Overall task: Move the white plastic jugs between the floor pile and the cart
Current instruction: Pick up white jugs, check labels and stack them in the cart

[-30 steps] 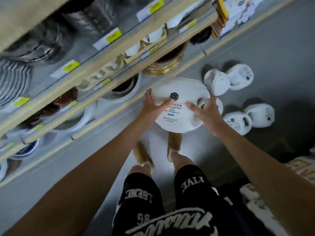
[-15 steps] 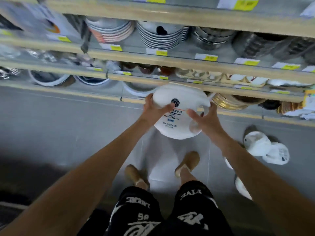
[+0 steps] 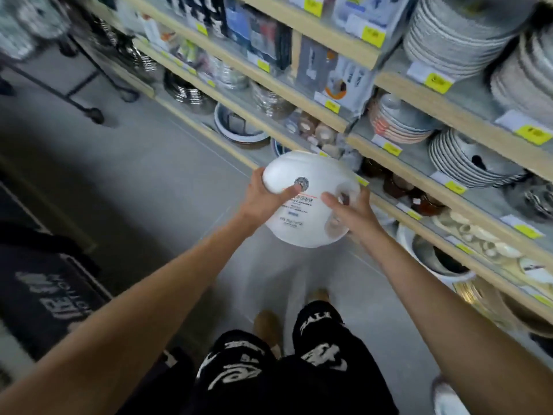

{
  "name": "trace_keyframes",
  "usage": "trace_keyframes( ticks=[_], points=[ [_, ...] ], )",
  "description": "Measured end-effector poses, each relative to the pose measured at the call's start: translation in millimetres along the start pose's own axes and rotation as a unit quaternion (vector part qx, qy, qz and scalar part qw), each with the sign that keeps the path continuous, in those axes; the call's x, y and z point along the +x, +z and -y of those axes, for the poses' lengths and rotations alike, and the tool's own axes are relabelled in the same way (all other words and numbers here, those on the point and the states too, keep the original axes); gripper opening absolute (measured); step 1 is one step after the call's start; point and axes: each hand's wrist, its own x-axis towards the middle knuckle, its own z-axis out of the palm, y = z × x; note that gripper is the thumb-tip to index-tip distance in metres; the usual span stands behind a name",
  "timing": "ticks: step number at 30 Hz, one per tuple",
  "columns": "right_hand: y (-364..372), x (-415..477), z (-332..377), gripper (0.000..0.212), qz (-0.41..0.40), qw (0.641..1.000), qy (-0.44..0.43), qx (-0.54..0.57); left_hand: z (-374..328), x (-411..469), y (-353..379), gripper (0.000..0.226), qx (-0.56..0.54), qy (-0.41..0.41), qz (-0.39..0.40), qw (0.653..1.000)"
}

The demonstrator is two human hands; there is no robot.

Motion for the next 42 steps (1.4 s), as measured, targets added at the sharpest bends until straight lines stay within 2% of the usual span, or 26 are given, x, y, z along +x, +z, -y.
trace_keyframes(
  ticks=[1,4,6,11,13,17,21,25,29,31,35,38,42],
  points=[
    [15,6,14,0.095,0.017,1.0,-0.014,-0.011,-2,3,-17,0.091,-0.014,0.008,-0.019,1.0],
    [59,23,58,0.126,0.066,0.994,-0.049,-0.067,-10,13,-65,0.083,-0.021,0.026,-0.078,0.996],
    [92,39,84,0.133,0.09,0.99,-0.066,-0.089,-17,25,-99,0.086,-0.023,0.042,-0.11,0.993],
    [186,84,154,0.095,0.145,0.978,-0.101,-0.109,-40,72,-191,0.089,-0.036,0.05,-0.168,0.984],
    [224,107,180,0.095,0.183,0.971,-0.097,-0.116,-52,92,-227,0.089,-0.044,0.049,-0.19,0.98],
    [304,148,239,0.115,0.252,0.952,-0.121,-0.128,-77,130,-299,0.09,-0.054,0.04,-0.246,0.967],
    [385,183,291,0.101,0.317,0.93,-0.149,-0.114,-92,163,-367,0.078,-0.086,0.034,-0.302,0.949],
    [462,204,328,0.081,0.377,0.9,-0.171,-0.14,-93,180,-426,0.083,-0.12,0.017,-0.35,0.929],
    [527,211,350,0.099,0.417,0.877,-0.182,-0.157,-91,190,-479,0.068,-0.126,0.012,-0.39,0.912],
    [558,215,357,0.094,0.432,0.871,-0.18,-0.151,-89,197,-505,0.066,-0.125,0.006,-0.402,0.907],
    [621,230,370,0.073,0.441,0.87,-0.171,-0.144,-85,222,-557,0.076,-0.141,-0.004,-0.424,0.895],
    [669,246,389,0.071,0.438,0.871,-0.171,-0.144,-88,251,-603,0.082,-0.149,-0.006,-0.421,0.895],
    [739,273,432,0.074,0.414,0.881,-0.178,-0.147,-105,301,-676,0.067,-0.149,0.0,-0.409,0.9]
  ],
)
